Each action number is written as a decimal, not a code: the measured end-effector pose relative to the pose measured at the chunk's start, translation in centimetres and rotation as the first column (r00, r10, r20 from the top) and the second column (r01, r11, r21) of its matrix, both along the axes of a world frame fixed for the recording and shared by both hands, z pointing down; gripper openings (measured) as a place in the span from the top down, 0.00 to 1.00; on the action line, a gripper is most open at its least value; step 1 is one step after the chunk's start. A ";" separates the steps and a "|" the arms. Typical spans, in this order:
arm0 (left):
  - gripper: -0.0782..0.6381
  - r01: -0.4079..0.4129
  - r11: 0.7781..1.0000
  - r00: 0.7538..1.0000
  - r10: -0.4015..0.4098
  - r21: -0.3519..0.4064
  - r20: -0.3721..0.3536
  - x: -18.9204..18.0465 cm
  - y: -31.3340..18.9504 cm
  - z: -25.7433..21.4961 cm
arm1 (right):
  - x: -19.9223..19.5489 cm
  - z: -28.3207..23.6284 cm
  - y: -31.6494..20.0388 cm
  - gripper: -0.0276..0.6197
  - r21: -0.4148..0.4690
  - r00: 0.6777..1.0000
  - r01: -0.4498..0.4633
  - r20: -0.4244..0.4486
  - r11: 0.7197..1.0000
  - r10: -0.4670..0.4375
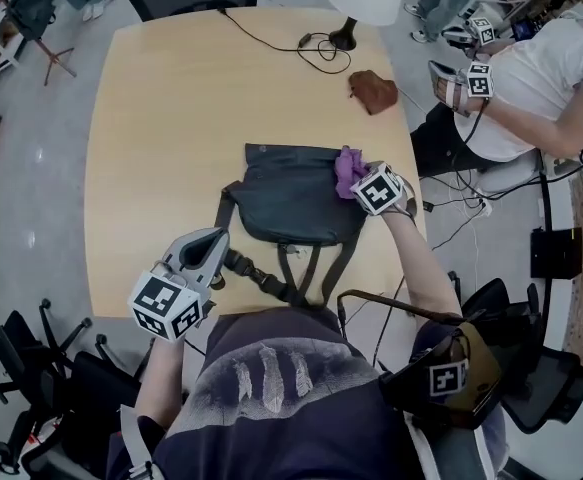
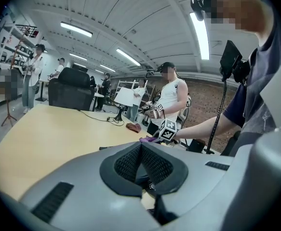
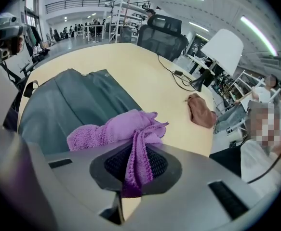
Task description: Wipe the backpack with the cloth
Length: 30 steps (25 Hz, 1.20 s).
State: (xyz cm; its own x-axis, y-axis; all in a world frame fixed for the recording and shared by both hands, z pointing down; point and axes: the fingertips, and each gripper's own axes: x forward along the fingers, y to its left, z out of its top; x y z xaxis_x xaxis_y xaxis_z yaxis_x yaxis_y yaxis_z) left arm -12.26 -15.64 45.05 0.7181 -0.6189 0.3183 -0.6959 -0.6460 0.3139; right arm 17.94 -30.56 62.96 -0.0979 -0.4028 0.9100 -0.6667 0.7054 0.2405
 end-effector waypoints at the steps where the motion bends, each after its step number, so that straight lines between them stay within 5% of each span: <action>1: 0.88 0.000 1.000 1.000 0.000 0.001 0.001 0.0 -0.1 -0.1 | 1.0 -0.1 -0.2 0.91 -0.002 1.000 -0.009 -0.018 1.000 0.009; 4: 0.88 0.005 1.000 1.000 -0.005 0.005 0.002 -0.1 -0.3 -0.3 | 4.3 -1.7 -1.3 0.91 0.041 0.995 -0.040 -0.093 0.998 0.044; 10: 0.88 0.010 1.000 1.000 -0.010 -0.016 0.011 -0.5 -0.5 0.4 | 7.3 -6.0 -5.4 0.91 0.231 0.975 -0.198 -0.053 0.953 0.215; 18: 0.88 0.027 0.999 0.999 -0.027 -0.017 0.026 -1.0 -0.9 0.1 | -2.6 2.1 -6.0 0.91 0.069 0.992 -0.125 0.006 0.990 0.124; 30: 0.88 0.121 0.991 0.992 -0.119 -0.061 0.042 -4.9 1.0 2.0 | -15.2 3.8 -6.1 0.91 -0.087 0.978 -0.029 0.202 0.996 0.046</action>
